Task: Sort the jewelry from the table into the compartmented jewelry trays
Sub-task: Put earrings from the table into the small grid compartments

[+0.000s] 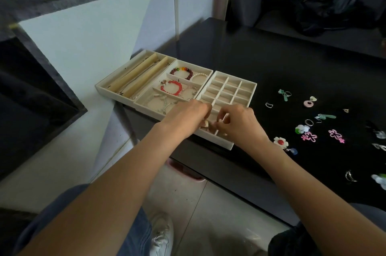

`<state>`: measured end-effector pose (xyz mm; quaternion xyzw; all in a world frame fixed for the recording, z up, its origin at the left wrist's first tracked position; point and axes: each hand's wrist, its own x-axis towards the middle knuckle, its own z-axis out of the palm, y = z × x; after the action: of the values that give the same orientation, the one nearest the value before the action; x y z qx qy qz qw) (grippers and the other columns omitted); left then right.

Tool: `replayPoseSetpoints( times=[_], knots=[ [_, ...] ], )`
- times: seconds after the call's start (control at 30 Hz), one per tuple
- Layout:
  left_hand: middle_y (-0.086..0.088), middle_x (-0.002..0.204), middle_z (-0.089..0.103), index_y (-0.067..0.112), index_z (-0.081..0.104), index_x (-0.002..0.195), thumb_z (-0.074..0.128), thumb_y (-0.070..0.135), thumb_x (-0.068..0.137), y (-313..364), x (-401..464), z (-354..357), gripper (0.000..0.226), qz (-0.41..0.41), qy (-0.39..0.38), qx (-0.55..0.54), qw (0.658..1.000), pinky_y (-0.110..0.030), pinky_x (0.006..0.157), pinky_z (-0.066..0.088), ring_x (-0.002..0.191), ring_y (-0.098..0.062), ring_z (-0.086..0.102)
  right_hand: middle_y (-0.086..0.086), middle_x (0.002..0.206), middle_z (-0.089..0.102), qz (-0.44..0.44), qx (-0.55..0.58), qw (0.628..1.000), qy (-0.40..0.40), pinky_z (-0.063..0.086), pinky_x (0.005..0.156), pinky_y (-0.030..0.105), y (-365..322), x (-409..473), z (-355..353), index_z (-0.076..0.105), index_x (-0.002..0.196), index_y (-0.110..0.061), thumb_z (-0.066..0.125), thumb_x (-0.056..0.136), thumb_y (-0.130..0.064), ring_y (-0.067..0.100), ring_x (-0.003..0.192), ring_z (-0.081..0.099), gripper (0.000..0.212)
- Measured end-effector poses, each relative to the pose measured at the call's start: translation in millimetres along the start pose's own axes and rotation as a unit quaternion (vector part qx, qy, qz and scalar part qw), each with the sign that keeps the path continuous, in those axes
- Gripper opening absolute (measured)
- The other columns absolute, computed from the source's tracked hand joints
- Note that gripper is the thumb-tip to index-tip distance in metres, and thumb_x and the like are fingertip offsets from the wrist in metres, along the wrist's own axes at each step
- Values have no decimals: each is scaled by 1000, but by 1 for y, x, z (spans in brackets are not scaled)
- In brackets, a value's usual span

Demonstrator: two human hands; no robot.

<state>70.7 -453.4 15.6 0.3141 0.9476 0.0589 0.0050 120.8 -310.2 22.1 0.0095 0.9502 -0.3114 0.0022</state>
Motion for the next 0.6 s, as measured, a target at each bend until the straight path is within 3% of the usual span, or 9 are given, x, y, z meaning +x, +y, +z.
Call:
replayPoseSetpoints(
  times=[0.23,0.33,0.43,0.6],
  knots=[
    [-5,87,62,14,56,96,58,14,90,0,1,0,6,-7,-3,-3,1000,-42,68,54,77,-25,63,5,90,62,-31,-53,998,-30,51,71,23,-9,-5,4,63,97,-6,61,91,-22,14,79,60,17],
    [-6,89,63,14,57,97,58,14,90,1,1,-1,8,-7,-8,-4,1000,-43,69,53,78,-26,64,5,85,65,-3,-6,999,-45,51,70,22,-10,-2,4,65,91,-6,61,90,-23,17,79,64,17],
    [-7,91,62,15,58,99,56,13,91,2,1,-2,9,-13,-10,-4,1000,-42,69,53,80,-27,63,1,72,66,42,60,995,-65,49,59,16,-8,3,1,65,78,-11,63,89,-23,10,66,63,16],
    [-7,95,63,15,57,100,57,16,91,1,0,-3,9,-12,-18,-20,1000,-43,71,53,83,-27,63,5,71,66,78,91,989,-87,48,58,18,-5,6,2,71,82,-5,64,88,-23,9,62,59,20]
  ],
)
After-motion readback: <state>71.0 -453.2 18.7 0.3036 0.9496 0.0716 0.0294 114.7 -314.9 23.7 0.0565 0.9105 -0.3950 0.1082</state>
